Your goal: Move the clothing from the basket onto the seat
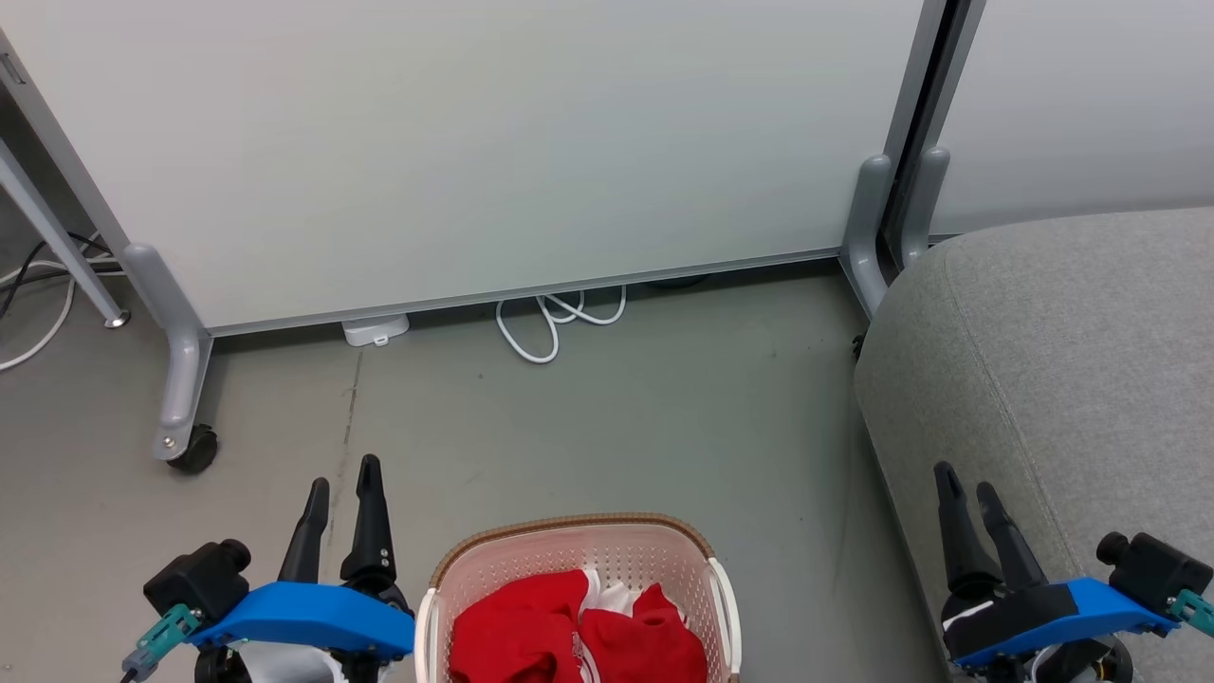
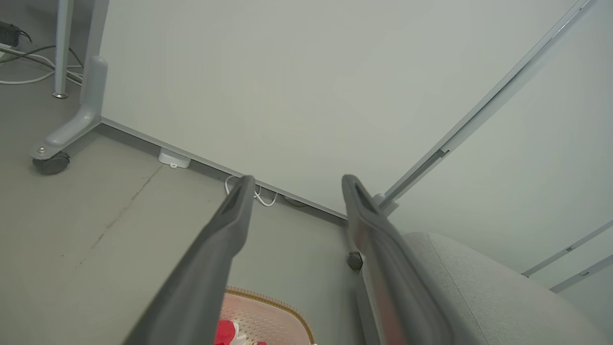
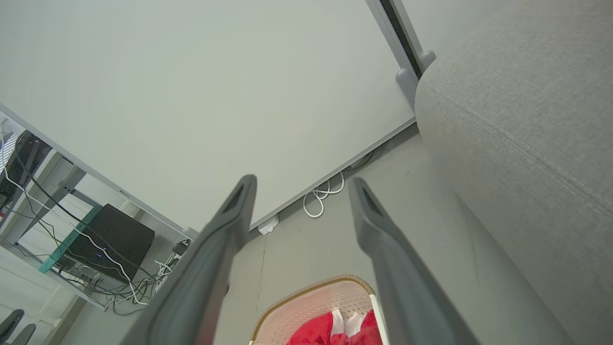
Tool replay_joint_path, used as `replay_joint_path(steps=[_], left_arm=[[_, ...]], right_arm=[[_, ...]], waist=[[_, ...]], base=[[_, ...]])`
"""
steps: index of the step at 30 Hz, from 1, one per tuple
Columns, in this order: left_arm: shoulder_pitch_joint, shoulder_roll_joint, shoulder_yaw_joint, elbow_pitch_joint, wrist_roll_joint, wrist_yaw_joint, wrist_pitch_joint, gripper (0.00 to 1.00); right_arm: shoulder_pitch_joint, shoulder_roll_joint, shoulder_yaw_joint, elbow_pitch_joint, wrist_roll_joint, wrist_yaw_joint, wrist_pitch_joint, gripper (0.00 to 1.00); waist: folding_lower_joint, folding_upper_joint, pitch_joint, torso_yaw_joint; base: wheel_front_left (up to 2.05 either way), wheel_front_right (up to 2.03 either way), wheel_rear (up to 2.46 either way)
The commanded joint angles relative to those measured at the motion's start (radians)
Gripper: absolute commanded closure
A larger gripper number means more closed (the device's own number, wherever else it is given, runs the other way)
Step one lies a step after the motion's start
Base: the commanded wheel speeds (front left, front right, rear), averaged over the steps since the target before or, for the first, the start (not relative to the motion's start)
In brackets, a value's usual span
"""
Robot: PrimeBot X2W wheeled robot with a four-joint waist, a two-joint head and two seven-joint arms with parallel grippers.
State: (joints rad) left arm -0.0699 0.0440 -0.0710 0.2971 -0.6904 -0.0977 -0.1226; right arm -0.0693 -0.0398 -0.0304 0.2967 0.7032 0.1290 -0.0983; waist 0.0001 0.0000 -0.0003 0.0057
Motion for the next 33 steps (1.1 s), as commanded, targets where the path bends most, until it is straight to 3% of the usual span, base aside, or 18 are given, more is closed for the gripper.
replay_joint_path(steps=[1,33], left_arm=[[-0.027,0.007,-0.002,-0.005,0.033,-0.002,-0.009,0.00],[-0.030,0.007,-0.056,0.034,0.320,-0.001,-0.087,0.00]], right_arm=[[-0.016,-0.009,0.003,-0.015,-0.033,0.002,-0.007,0.00],[0.001,-0.012,0.024,-0.034,-0.348,0.002,-0.038,0.00]], waist=[[-0.0001,0.0000,0.001,0.000],[-0.0001,0.0000,-0.005,0.002]], base=[[0.00,0.00,0.00],[0.00,0.00,0.00]])
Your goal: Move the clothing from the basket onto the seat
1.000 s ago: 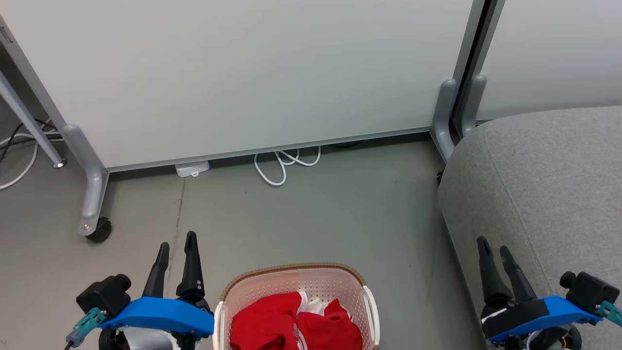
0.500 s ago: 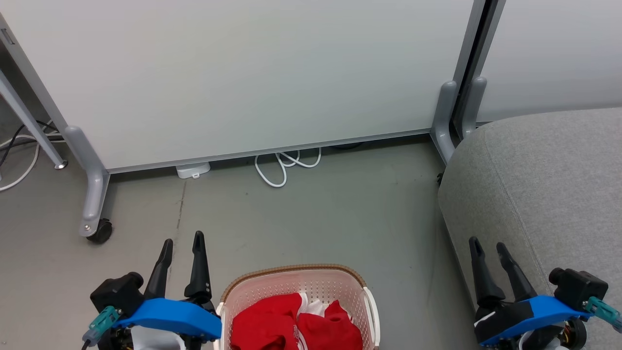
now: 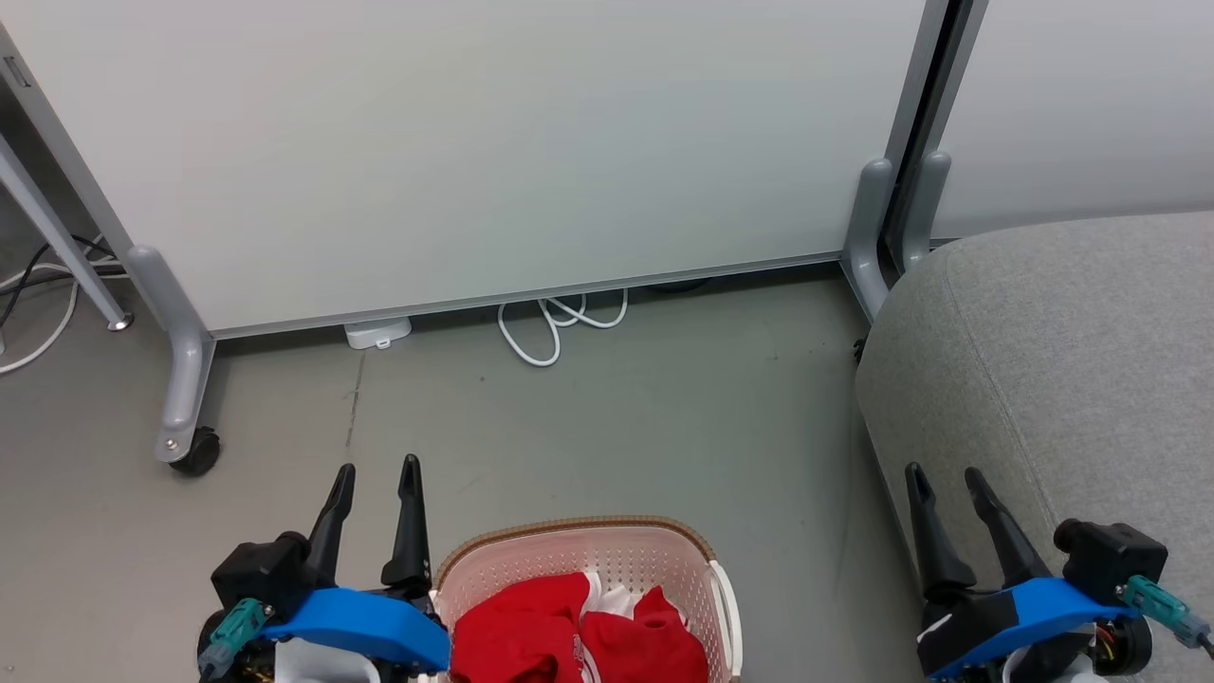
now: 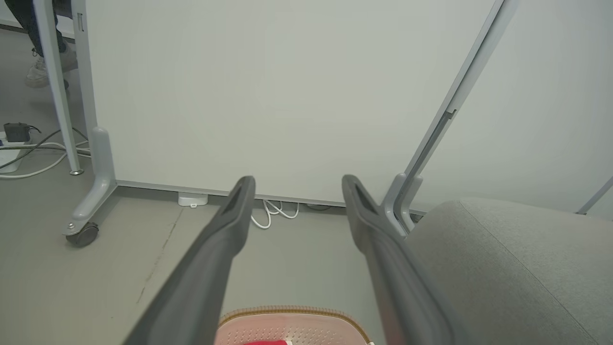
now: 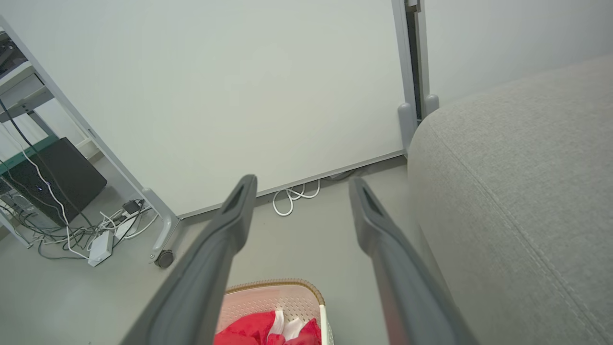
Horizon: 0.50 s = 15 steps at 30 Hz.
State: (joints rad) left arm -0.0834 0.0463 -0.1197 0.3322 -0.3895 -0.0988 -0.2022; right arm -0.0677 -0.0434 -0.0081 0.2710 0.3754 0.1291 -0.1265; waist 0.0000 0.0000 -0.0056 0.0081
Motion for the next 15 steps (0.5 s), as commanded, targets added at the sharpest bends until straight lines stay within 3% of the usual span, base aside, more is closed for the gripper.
replay_joint_path(steps=[1,15], left_arm=[[-0.016,0.005,-0.008,0.000,0.026,0.001,-0.010,0.00],[-0.021,0.005,-0.024,0.012,0.105,0.013,-0.039,0.00]], right_arm=[[0.000,-0.008,0.002,-0.009,-0.027,0.002,-0.010,0.00],[0.003,-0.009,0.007,-0.012,-0.131,0.002,-0.023,0.00]], waist=[[0.0000,0.0000,0.000,0.000],[0.0000,0.0000,0.000,0.000]], base=[[0.00,0.00,0.00],[0.00,0.00,0.00]])
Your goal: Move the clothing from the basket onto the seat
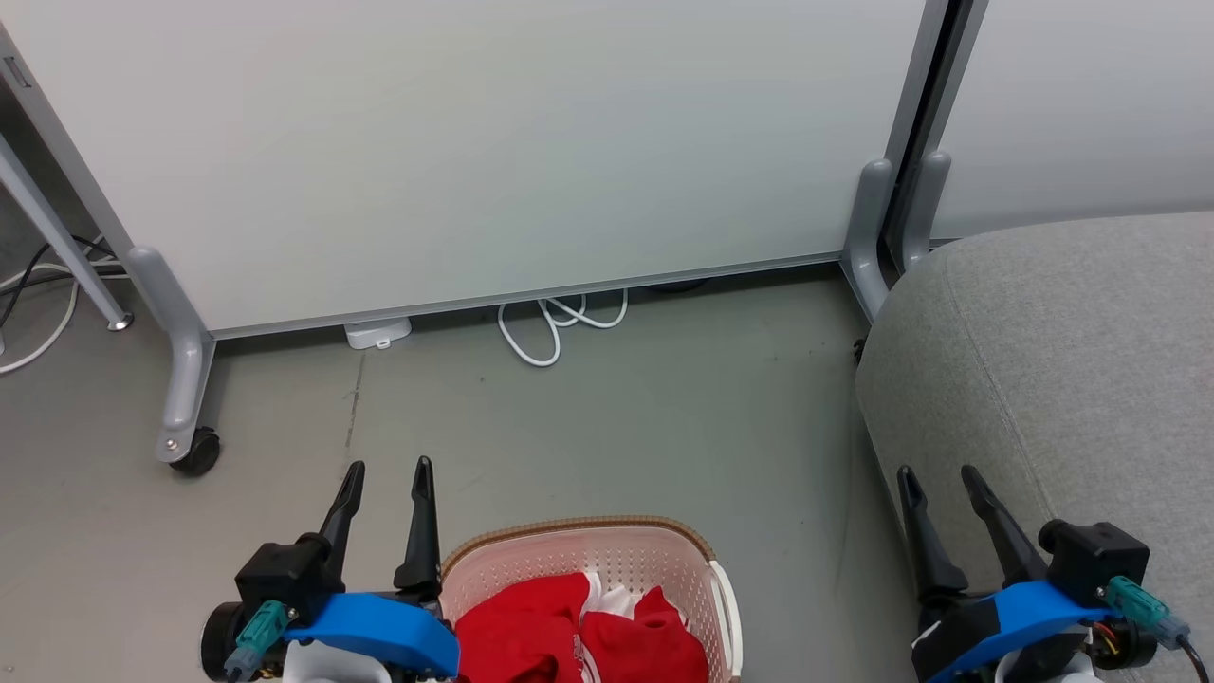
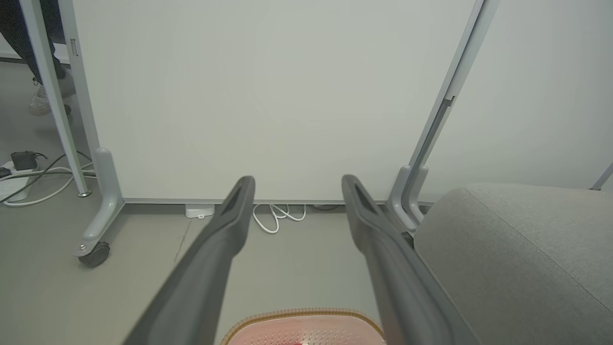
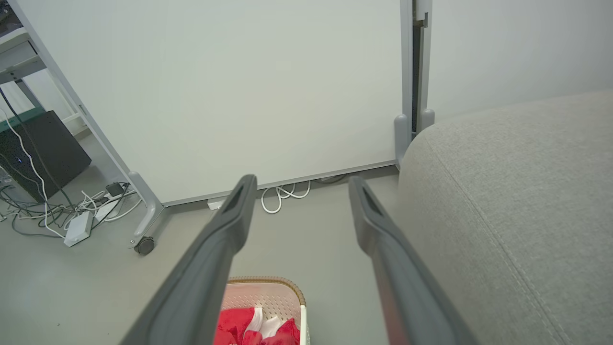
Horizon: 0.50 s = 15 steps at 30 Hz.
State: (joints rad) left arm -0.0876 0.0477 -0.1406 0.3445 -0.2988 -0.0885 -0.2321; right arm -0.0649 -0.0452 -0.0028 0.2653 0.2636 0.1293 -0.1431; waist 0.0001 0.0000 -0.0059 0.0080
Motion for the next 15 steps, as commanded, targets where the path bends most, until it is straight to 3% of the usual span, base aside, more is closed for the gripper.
replay_joint_path(steps=[1,15], left_arm=[[-0.018,0.004,-0.004,0.001,0.021,0.003,-0.011,0.00],[-0.020,0.004,-0.017,0.013,0.101,0.009,-0.036,0.00]], right_arm=[[0.000,-0.007,0.002,-0.006,-0.026,0.002,-0.008,0.00],[0.001,-0.008,0.003,0.000,-0.116,0.002,-0.030,0.00]], waist=[[-0.0001,0.0000,0.000,0.001],[-0.0001,0.0000,-0.002,0.005]], base=[[0.00,0.00,0.00],[0.00,0.00,0.00]])
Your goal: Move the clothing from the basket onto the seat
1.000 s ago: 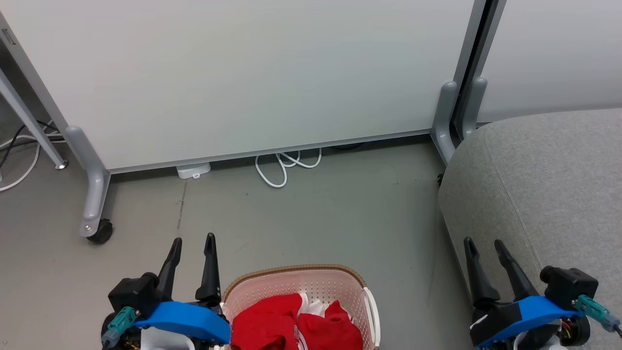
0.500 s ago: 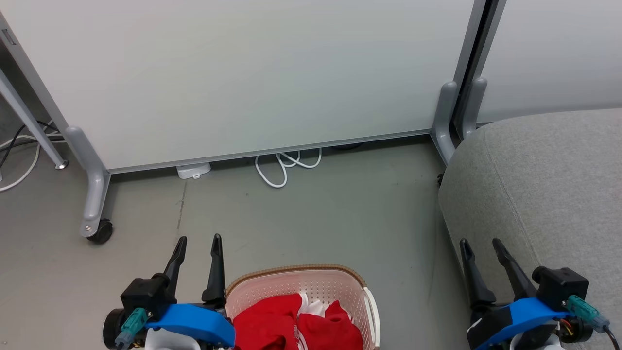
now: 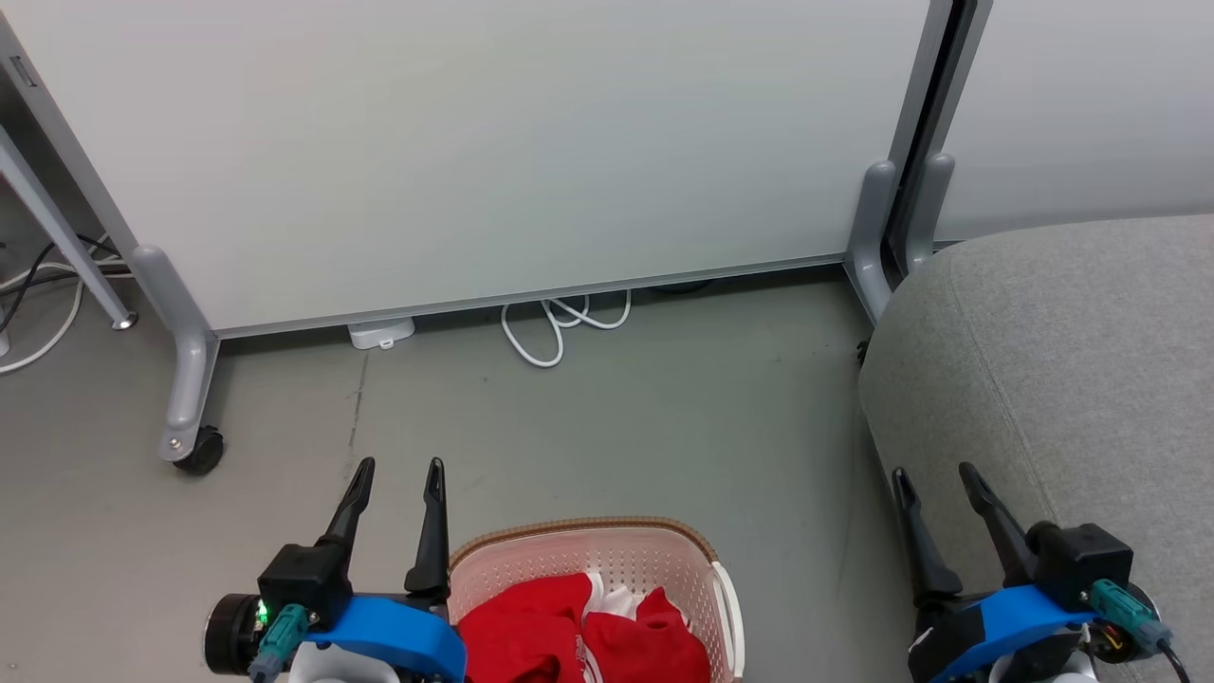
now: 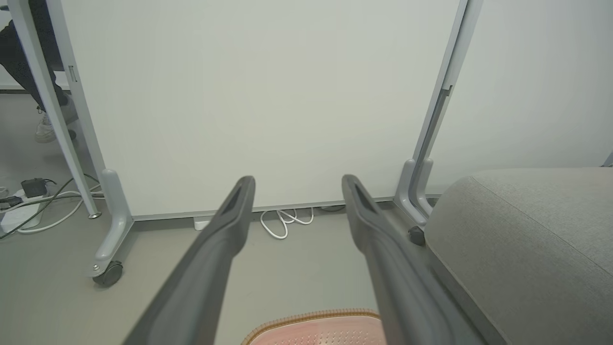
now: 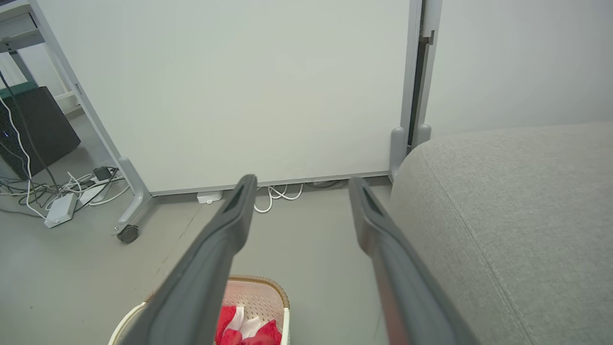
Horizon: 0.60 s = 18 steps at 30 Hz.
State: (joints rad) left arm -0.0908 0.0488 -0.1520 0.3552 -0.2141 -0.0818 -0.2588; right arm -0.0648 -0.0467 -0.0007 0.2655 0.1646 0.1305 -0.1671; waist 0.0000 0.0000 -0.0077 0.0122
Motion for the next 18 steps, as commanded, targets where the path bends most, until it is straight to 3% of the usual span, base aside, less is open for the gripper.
replay_joint_path(steps=[1,18], left_arm=[[-0.017,0.003,-0.004,0.003,0.015,0.002,-0.008,0.00],[-0.008,0.003,0.003,0.007,0.002,0.001,-0.008,0.00]], right_arm=[[0.001,-0.007,0.002,0.001,-0.015,0.000,-0.007,0.00],[-0.007,-0.006,0.003,0.009,-0.008,0.000,-0.010,0.00]], waist=[[0.0000,0.0000,0.000,0.001],[0.0000,0.0000,-0.003,0.000]], base=[[0.00,0.00,0.00],[0.00,0.00,0.00]])
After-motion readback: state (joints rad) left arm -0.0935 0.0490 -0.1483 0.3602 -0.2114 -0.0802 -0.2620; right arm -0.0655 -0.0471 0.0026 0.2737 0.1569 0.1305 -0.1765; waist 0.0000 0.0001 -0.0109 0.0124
